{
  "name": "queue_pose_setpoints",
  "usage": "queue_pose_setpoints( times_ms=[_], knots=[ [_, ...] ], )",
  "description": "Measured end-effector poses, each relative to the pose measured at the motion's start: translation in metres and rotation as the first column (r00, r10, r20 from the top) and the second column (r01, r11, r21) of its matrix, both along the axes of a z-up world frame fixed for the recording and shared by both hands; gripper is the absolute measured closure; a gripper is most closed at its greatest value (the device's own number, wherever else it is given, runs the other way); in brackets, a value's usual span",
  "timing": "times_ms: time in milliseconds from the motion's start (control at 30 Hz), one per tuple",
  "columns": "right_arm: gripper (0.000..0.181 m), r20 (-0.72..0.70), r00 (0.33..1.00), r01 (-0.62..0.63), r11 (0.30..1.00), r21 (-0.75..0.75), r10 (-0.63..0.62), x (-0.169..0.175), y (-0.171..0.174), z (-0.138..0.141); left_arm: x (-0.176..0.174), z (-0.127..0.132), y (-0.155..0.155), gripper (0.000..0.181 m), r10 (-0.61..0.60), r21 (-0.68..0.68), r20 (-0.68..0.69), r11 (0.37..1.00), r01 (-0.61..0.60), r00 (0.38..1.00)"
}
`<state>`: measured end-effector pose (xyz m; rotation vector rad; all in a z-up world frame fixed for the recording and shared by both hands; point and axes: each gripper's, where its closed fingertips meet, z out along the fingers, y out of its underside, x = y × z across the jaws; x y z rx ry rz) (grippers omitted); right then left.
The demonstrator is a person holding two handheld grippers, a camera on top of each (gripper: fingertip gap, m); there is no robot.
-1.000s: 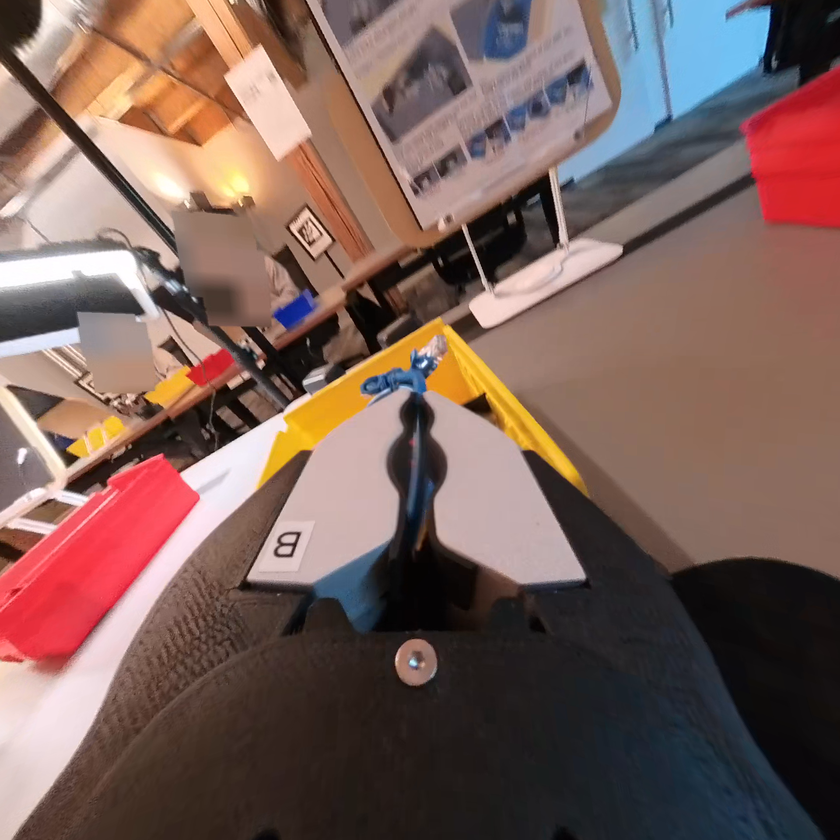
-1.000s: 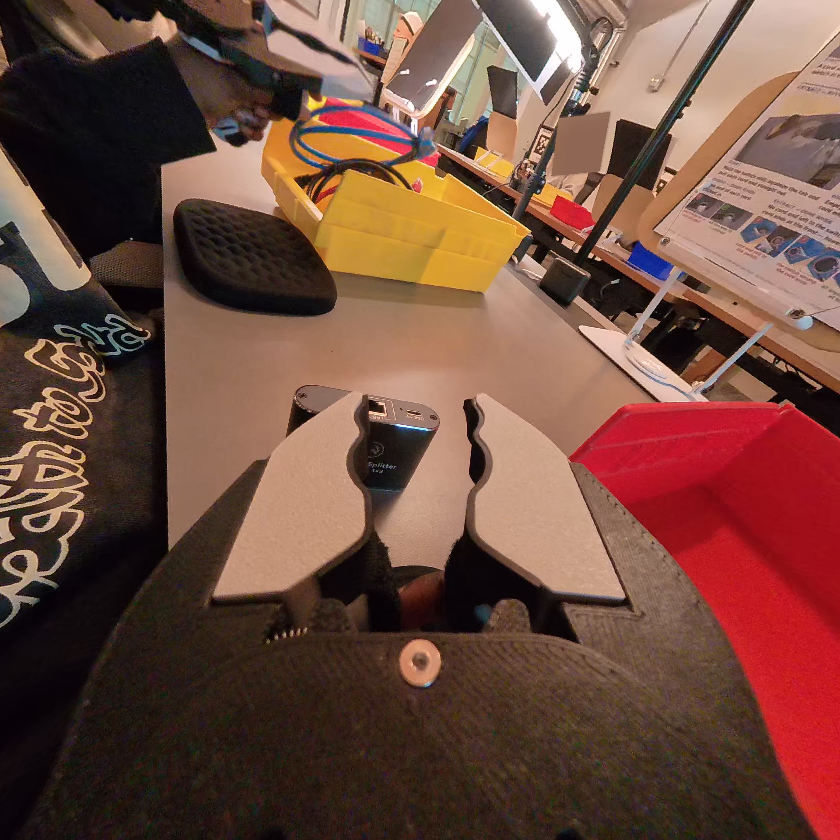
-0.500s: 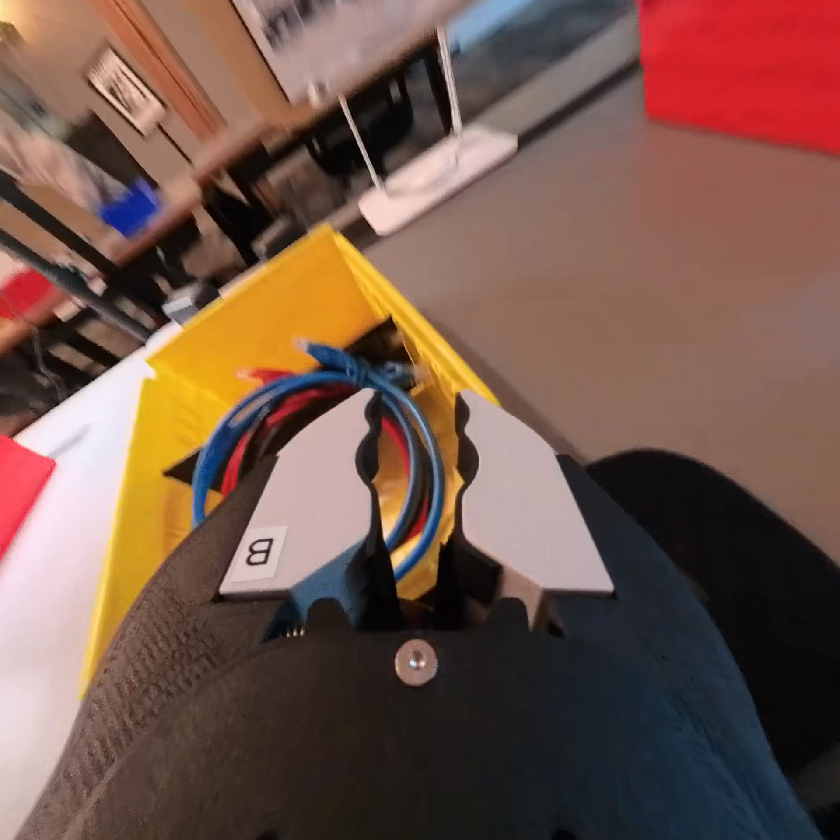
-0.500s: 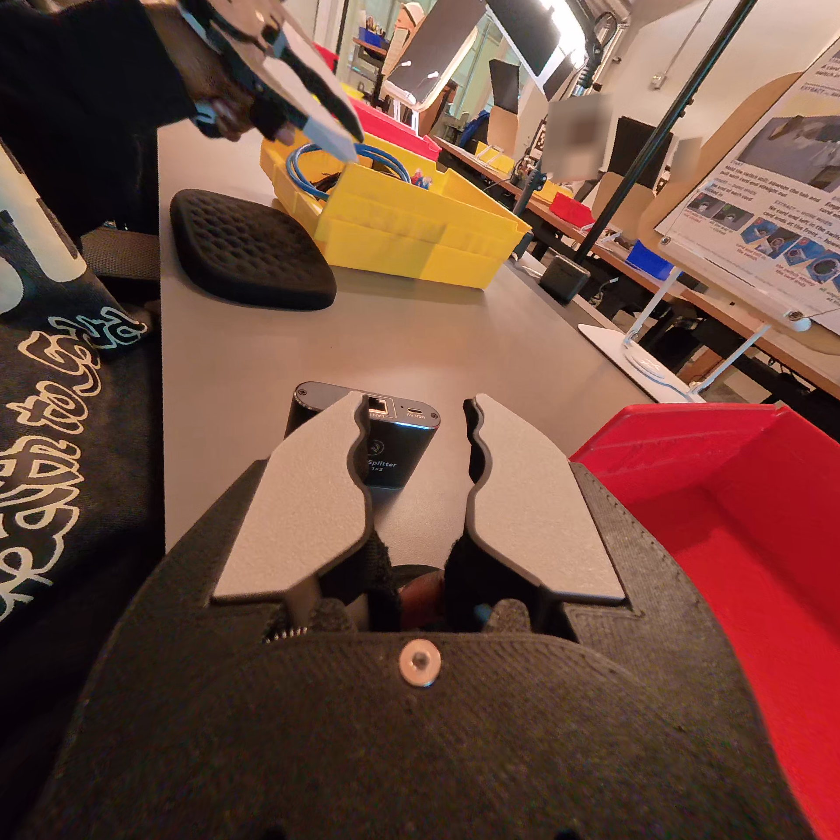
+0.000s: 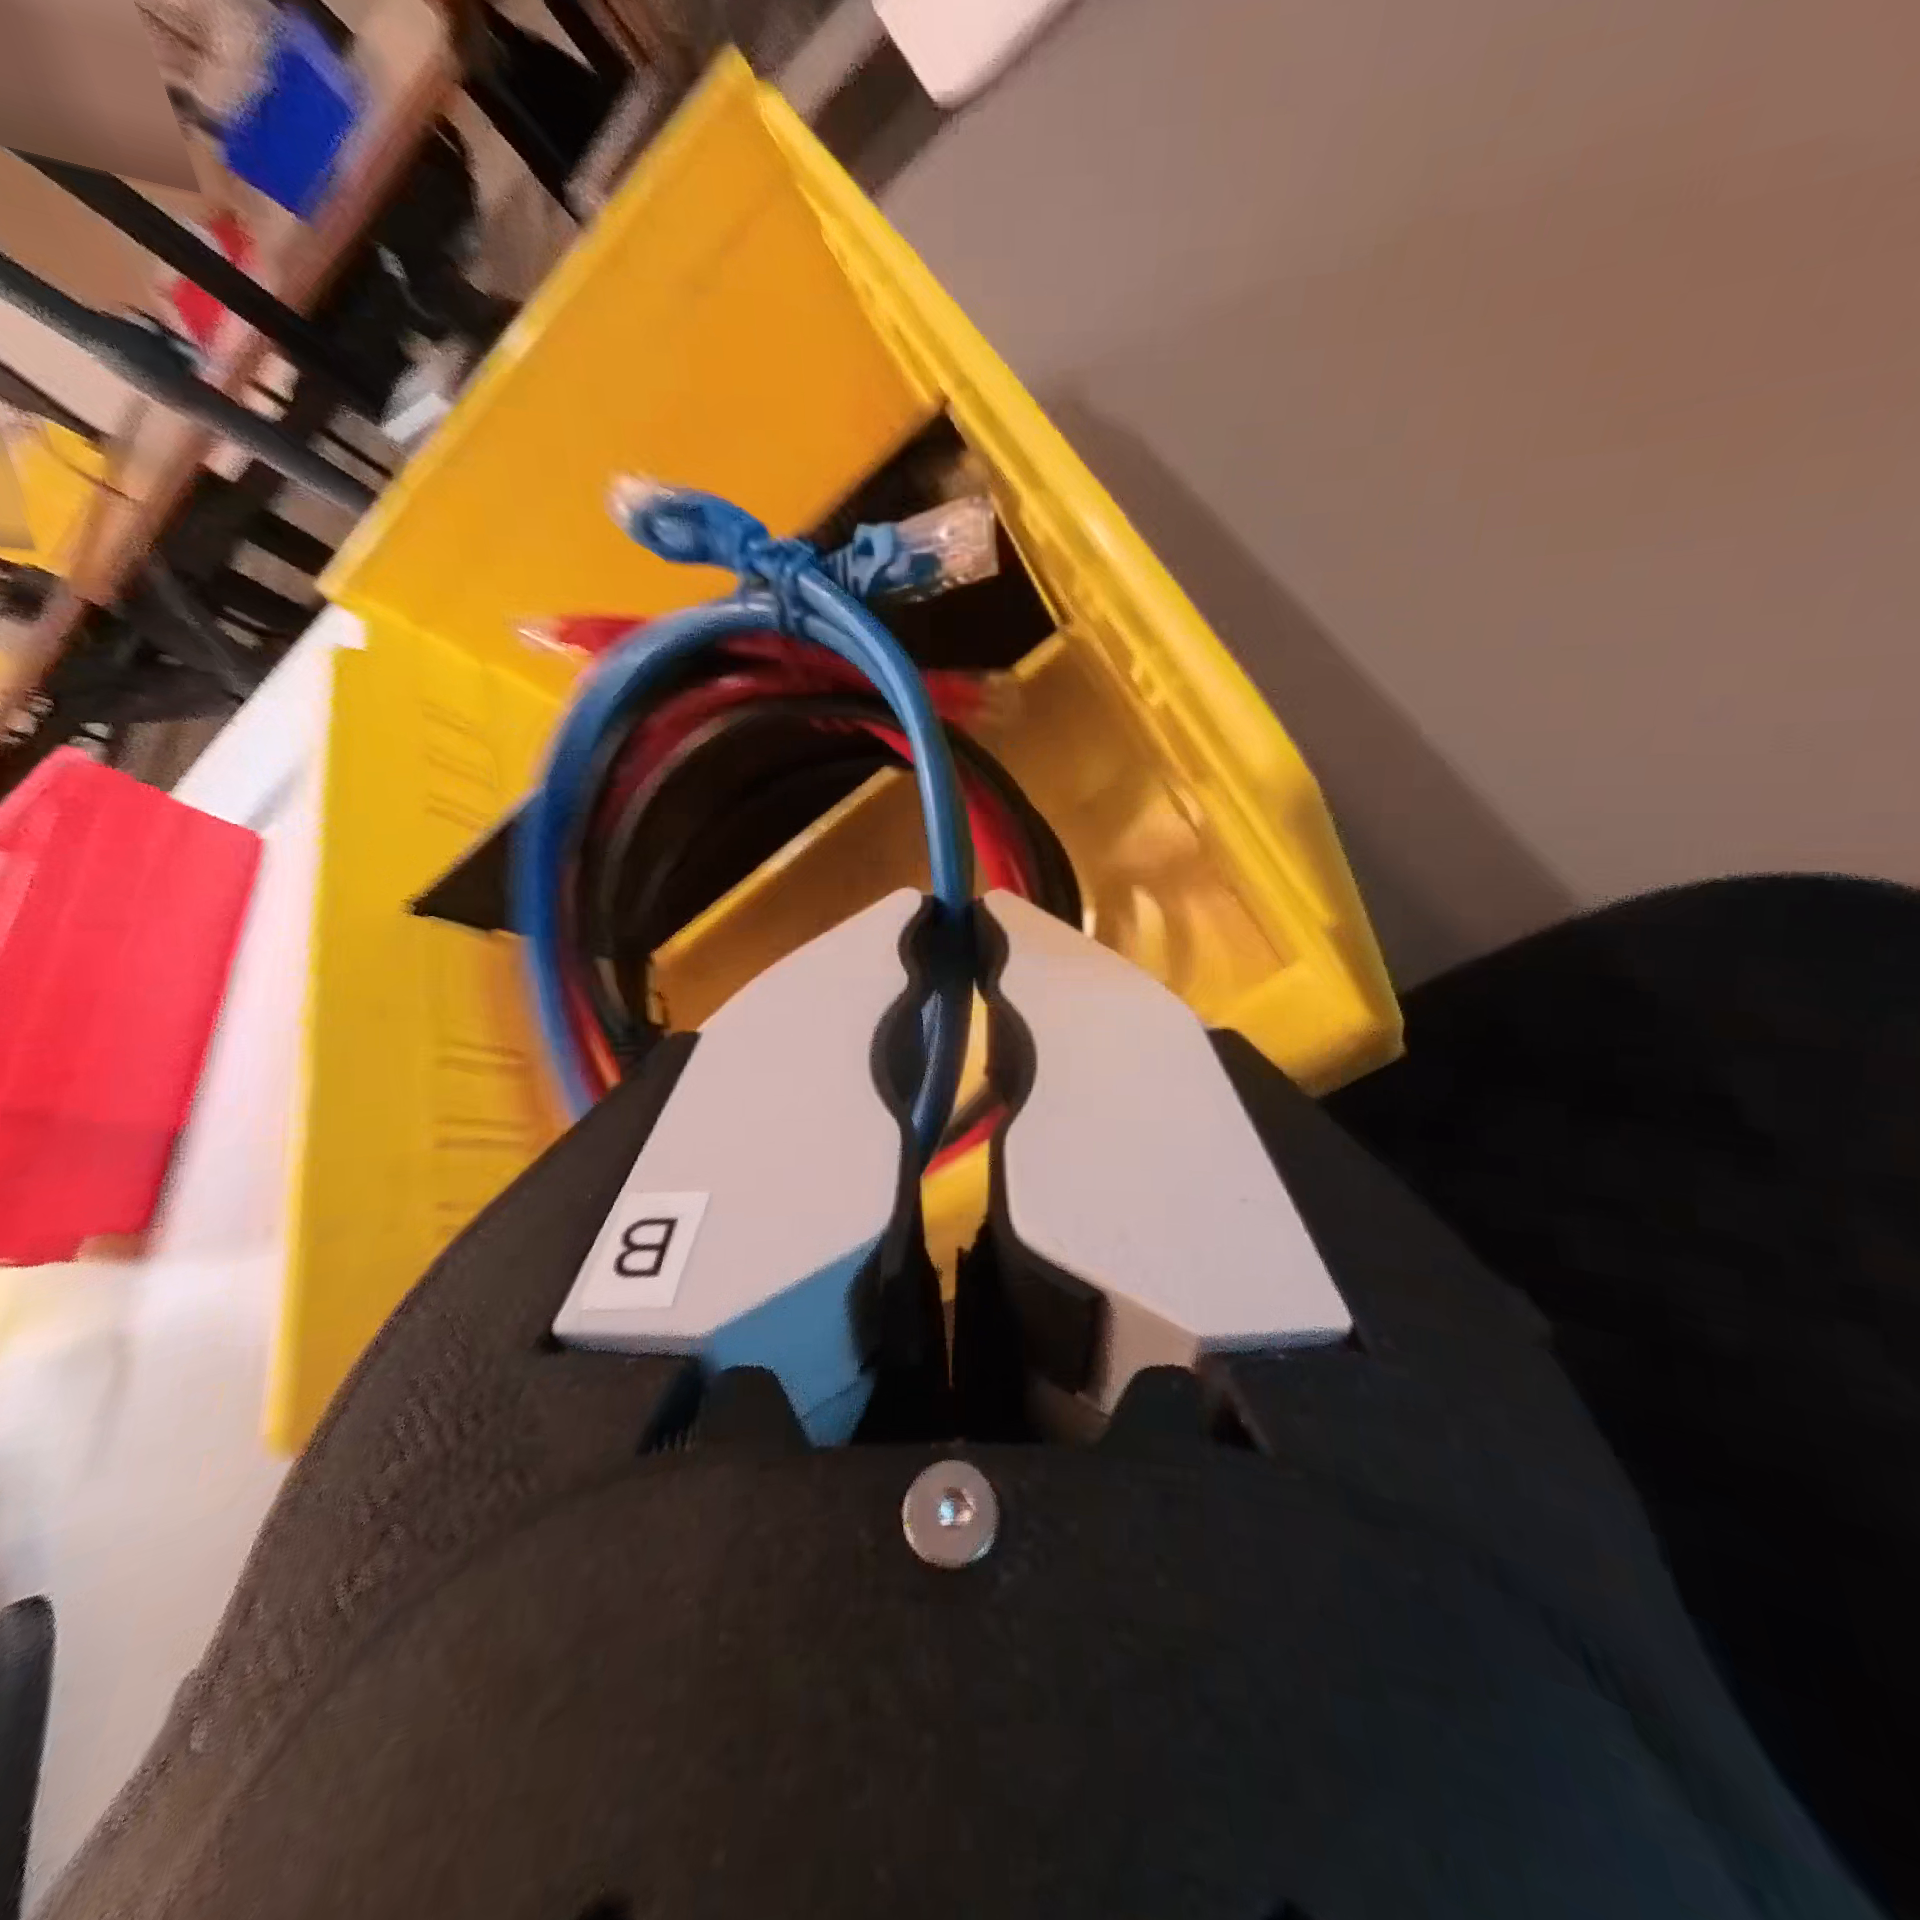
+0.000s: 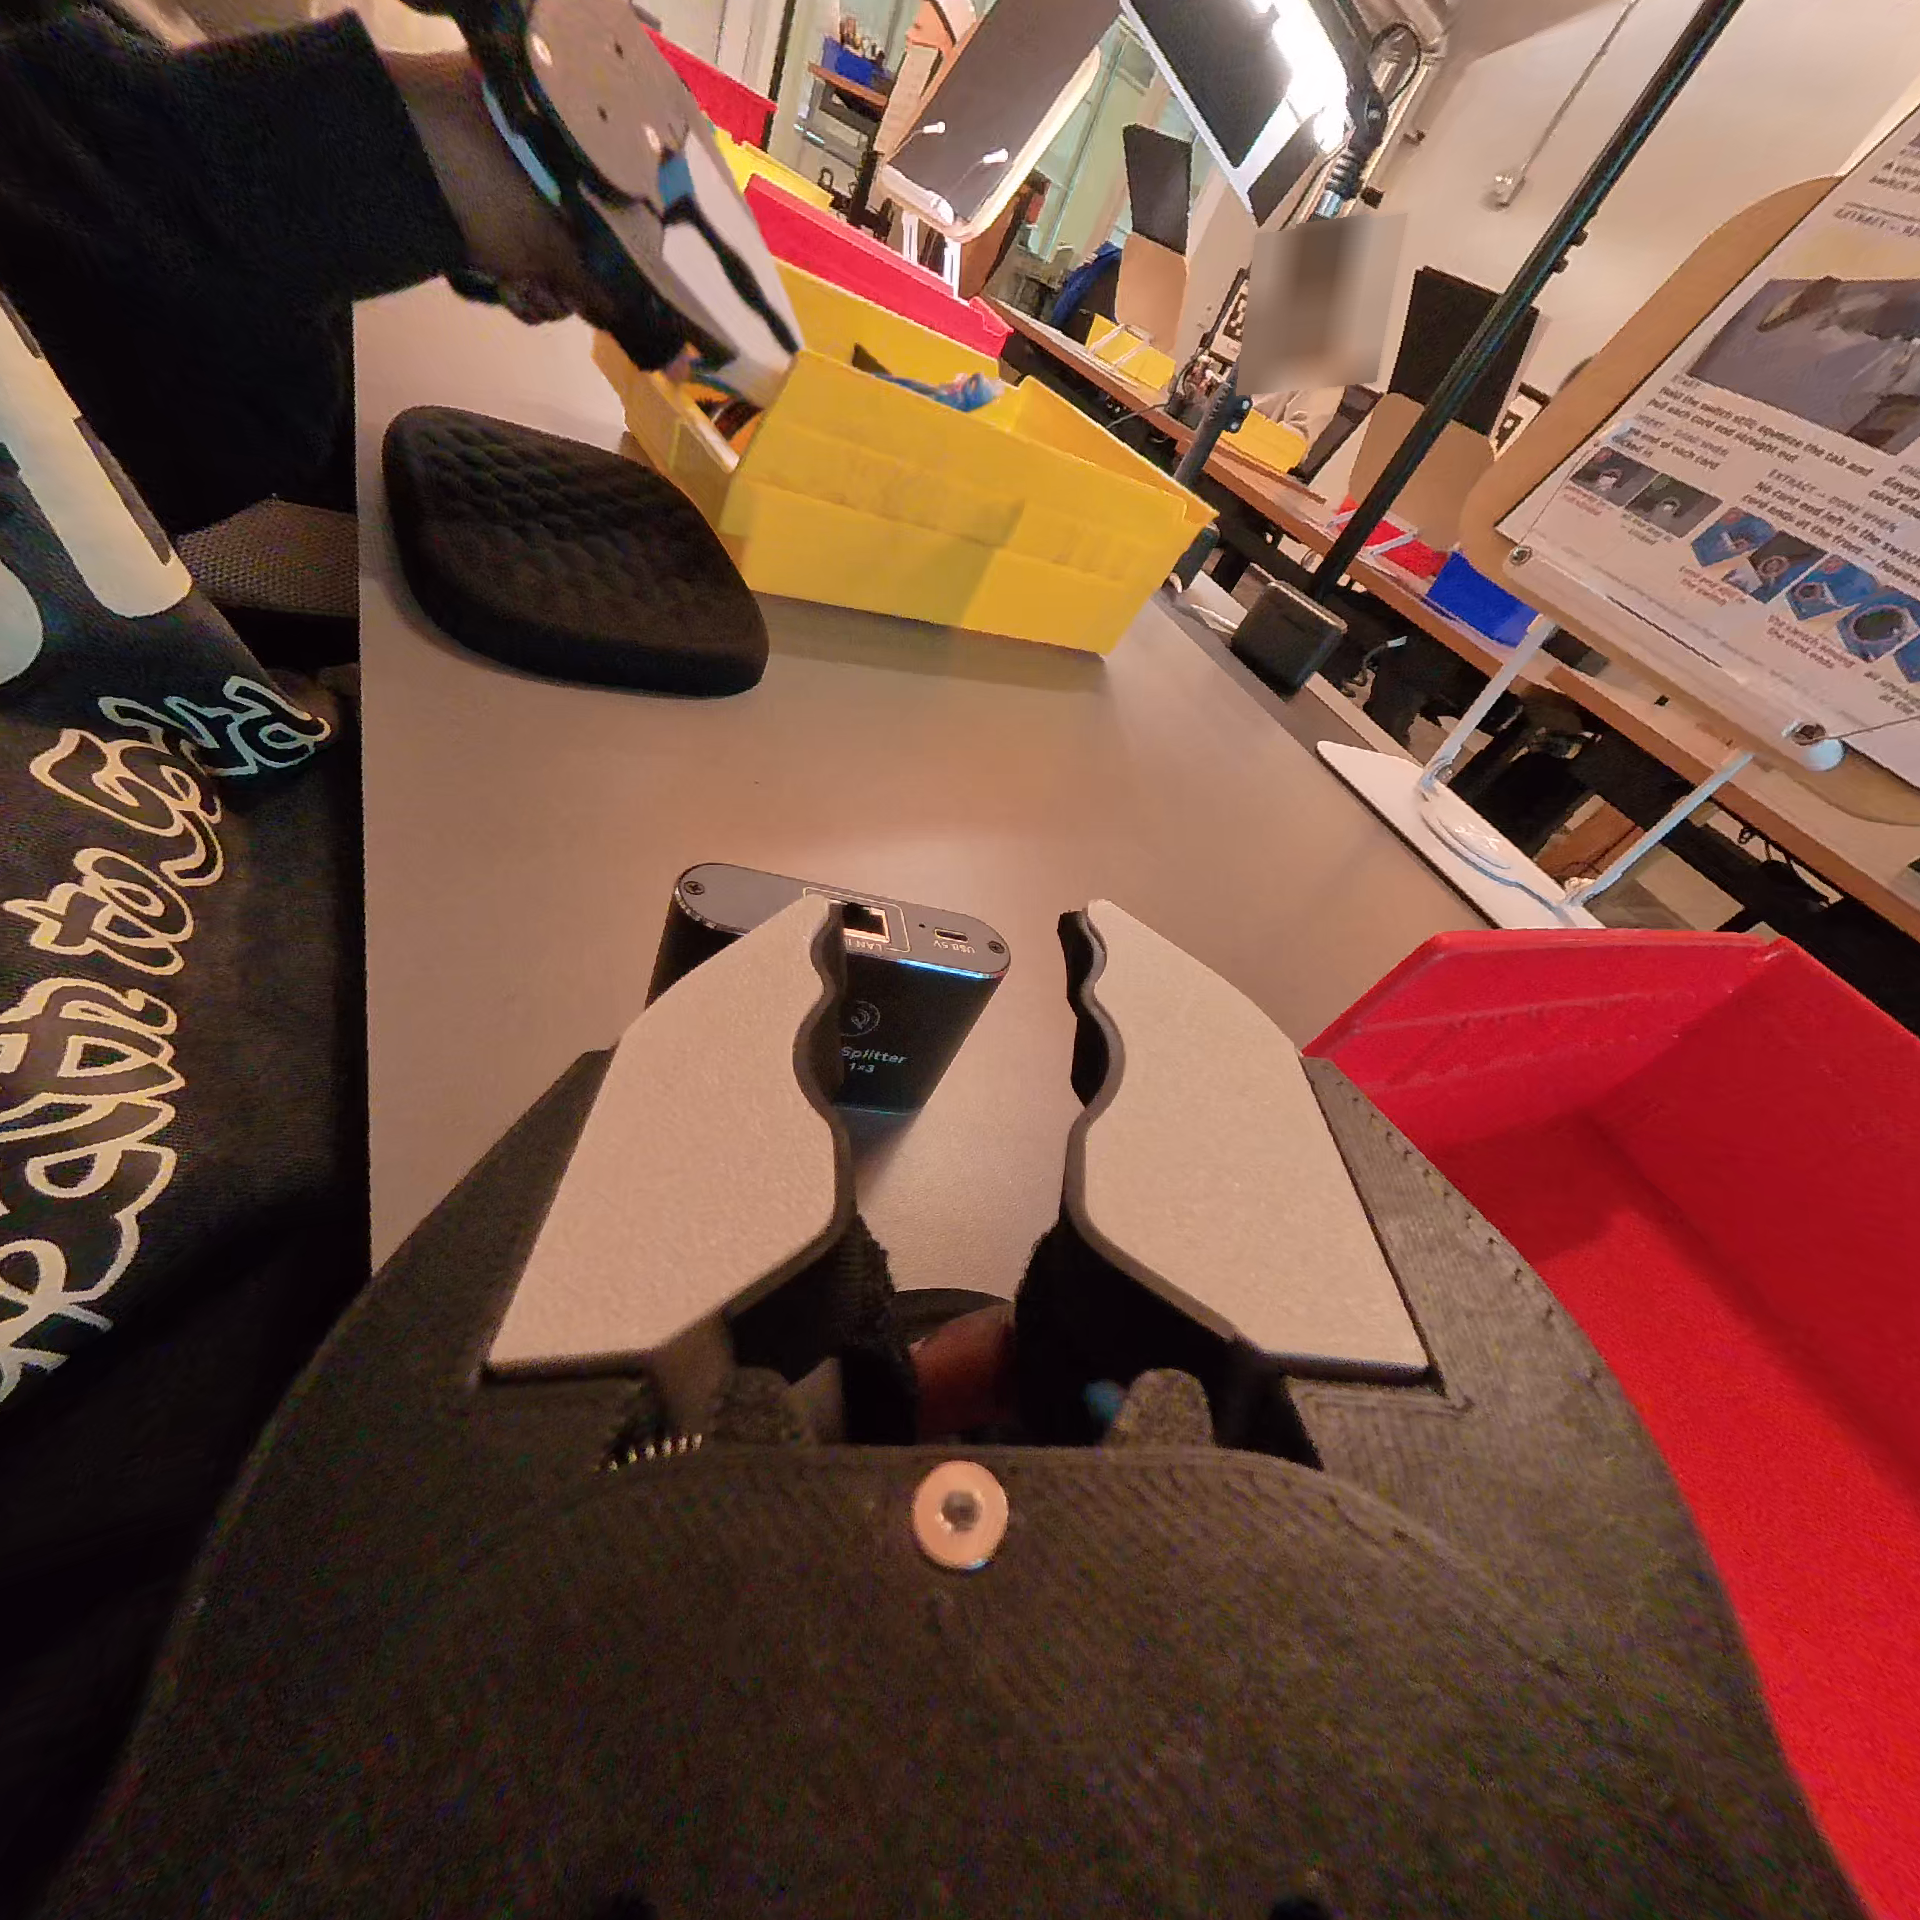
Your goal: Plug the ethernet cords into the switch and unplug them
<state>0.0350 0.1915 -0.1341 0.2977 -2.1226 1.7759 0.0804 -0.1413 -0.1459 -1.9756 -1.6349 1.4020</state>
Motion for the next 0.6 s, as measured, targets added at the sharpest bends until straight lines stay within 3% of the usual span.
queue_pose_setpoints(
  times_ms=[100, 167, 367, 500, 600],
  knots=[
    [0.141, -0.002, 1.000, 0.000, 1.000, 0.002, 0.000, 0.000, -0.001, 0.000, -0.001, 0.041, -0.002, 0.176, -0.008, -0.082, -0.207, 0.997, -0.009, 0.978],
    [0.141, -0.004, 1.000, 0.000, 1.000, 0.003, 0.000, 0.000, -0.001, 0.000, 0.003, 0.071, -0.001, 0.176, -0.029, -0.150, -0.367, 0.988, -0.029, 0.930],
    [0.141, -0.010, 1.000, 0.002, 1.000, 0.007, -0.002, 0.000, -0.002, 0.000, 0.025, 0.148, 0.040, 0.176, -0.222, -0.255, -0.731, 0.966, 0.044, 0.645],
    [0.141, -0.011, 1.000, 0.002, 1.000, 0.006, -0.002, 0.000, -0.002, 0.000, 0.038, 0.173, 0.087, 0.176, -0.354, -0.263, -0.837, 0.929, 0.260, 0.419],
    [0.141, -0.012, 1.000, 0.002, 1.000, 0.004, -0.002, 0.000, -0.002, 0.000, 0.040, 0.176, 0.114, 0.176, -0.406, -0.264, -0.848, 0.881, 0.394, 0.341]
  ],
)
